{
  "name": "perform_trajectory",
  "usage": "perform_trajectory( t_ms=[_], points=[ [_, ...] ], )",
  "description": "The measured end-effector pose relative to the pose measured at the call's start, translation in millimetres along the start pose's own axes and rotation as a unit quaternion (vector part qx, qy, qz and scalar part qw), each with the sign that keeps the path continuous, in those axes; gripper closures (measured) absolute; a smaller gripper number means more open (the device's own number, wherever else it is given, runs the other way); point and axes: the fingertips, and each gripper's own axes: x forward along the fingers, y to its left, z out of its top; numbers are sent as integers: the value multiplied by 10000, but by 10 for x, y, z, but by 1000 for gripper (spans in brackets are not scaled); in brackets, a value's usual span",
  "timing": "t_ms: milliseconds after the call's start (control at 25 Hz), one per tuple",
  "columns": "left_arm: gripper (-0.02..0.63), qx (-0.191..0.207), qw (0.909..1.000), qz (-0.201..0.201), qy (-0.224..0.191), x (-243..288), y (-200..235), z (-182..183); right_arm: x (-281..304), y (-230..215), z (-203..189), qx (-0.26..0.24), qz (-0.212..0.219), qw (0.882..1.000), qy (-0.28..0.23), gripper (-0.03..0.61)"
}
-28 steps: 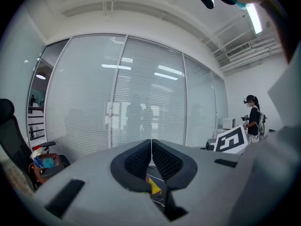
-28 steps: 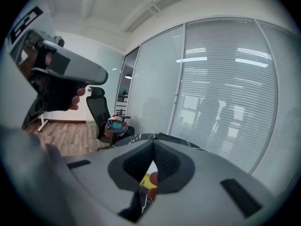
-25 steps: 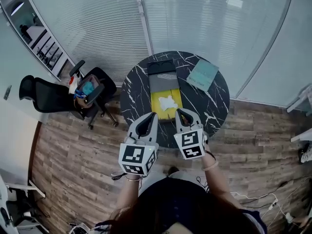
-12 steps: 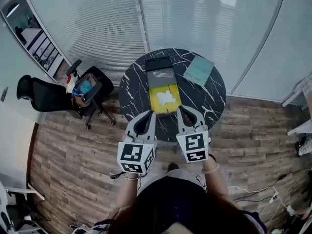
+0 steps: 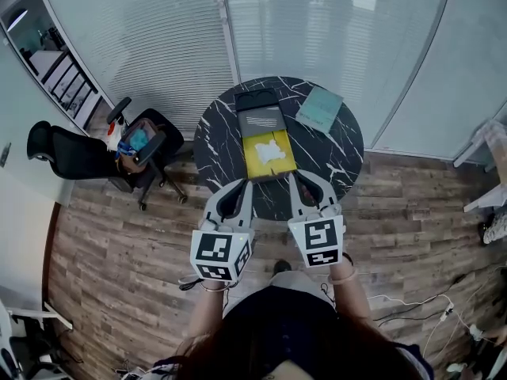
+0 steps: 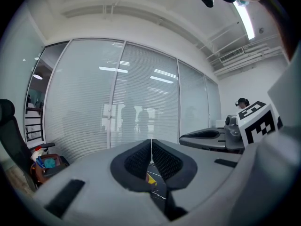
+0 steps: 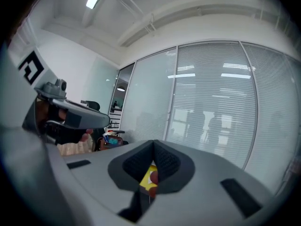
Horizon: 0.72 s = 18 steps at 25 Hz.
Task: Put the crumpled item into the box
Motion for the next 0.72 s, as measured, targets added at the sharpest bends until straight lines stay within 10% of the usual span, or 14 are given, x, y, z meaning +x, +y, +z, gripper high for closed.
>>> perform_trajectory(
  t_ms=[720],
  points=[
    [584,-9,10000,10,-53,-608,-101,-78,-601,373,110,91,-121,9999,-69,555]
  ],
)
